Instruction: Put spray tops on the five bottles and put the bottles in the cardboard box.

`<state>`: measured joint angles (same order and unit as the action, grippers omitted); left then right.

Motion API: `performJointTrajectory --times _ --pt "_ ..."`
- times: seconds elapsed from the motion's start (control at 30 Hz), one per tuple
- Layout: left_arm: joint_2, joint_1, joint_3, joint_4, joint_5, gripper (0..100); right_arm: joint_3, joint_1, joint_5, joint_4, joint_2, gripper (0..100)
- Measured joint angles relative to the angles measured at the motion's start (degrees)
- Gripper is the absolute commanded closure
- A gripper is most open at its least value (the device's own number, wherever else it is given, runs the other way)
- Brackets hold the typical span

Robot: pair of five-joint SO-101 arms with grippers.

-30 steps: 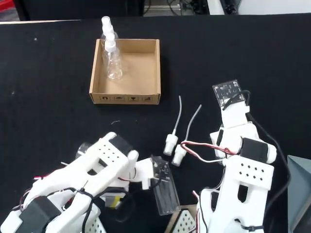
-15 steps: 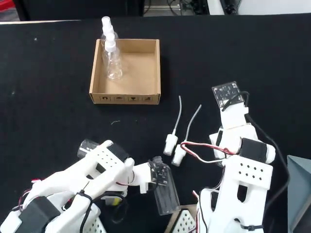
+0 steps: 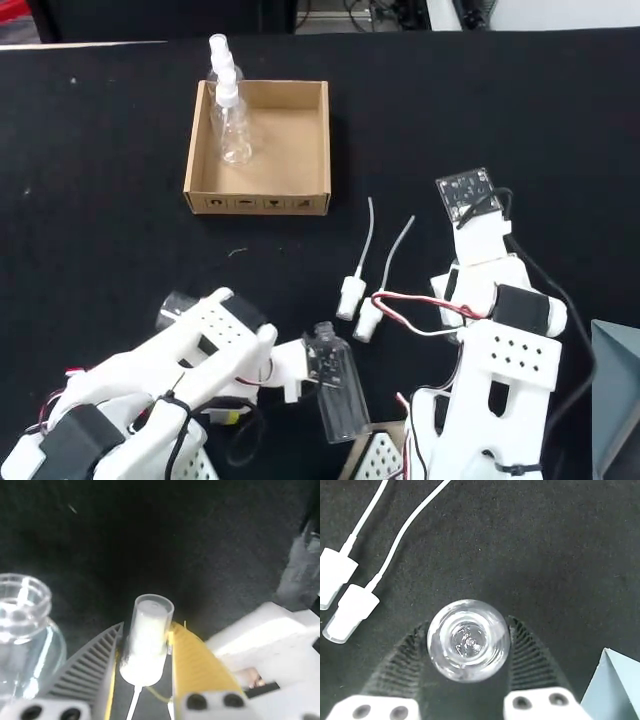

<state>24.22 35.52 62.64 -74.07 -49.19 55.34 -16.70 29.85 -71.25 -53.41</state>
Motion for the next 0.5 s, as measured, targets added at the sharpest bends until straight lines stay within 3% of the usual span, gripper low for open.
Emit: performJointTrajectory --times 0.5 --pt "-0.09 0.0 -11.08 -13.01 0.0 97 0.0 0.0 0.0 0.0 0.0 96.0"
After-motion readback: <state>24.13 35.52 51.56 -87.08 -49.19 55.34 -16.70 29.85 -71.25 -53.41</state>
